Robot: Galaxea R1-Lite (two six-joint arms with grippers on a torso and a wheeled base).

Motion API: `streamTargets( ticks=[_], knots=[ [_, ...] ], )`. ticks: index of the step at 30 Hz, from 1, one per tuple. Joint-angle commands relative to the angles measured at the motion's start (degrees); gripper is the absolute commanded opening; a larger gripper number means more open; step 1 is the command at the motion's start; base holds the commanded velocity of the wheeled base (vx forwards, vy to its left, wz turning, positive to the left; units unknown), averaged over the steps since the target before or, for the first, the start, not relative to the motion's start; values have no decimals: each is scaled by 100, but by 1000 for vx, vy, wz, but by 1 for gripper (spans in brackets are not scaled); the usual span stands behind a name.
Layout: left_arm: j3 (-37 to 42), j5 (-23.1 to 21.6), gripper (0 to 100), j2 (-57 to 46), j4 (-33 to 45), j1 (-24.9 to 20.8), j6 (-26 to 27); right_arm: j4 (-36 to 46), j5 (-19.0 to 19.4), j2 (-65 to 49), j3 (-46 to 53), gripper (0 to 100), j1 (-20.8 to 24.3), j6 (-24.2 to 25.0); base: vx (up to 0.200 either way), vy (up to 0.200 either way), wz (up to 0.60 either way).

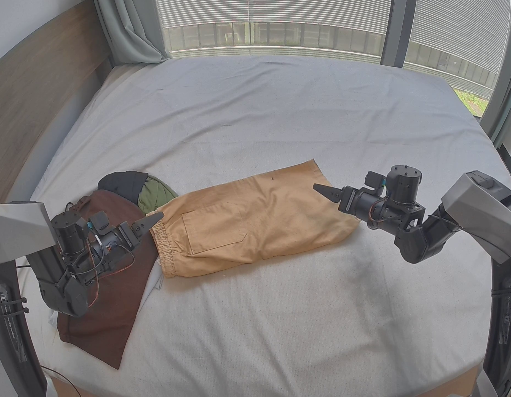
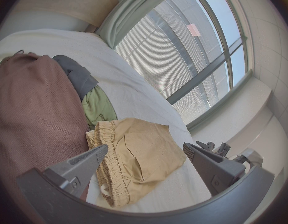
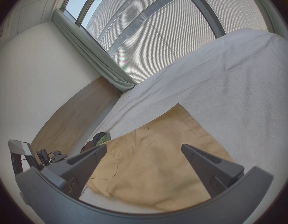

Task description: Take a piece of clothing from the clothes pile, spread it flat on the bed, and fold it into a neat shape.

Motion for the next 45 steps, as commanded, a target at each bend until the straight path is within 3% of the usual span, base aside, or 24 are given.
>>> streamTargets(
  ticks=[1,6,11,17,30,45],
  knots=[
    [122,-65,100,-142,1,-34,406,-493,-17,-200,731,100,47,252,0,0,0],
    [192,-65,100,-159,-8,-43,661,-853,-8,-200,1232,100,55,278,0,0,0],
    [307,-83,100,-168,-8,-43,1373,-1459,-26,-121,1707,100,73,287,0,0,0],
    [394,-83,100,-151,1,-43,1874,-1415,-26,-112,1715,100,38,305,0,0,0],
    [386,-12,100,-80,1,1,2217,-1319,-34,160,1707,100,12,296,0,0,0],
    [368,5,100,-89,10,10,2208,-1143,-34,450,1689,100,-24,278,0,0,0]
  ],
)
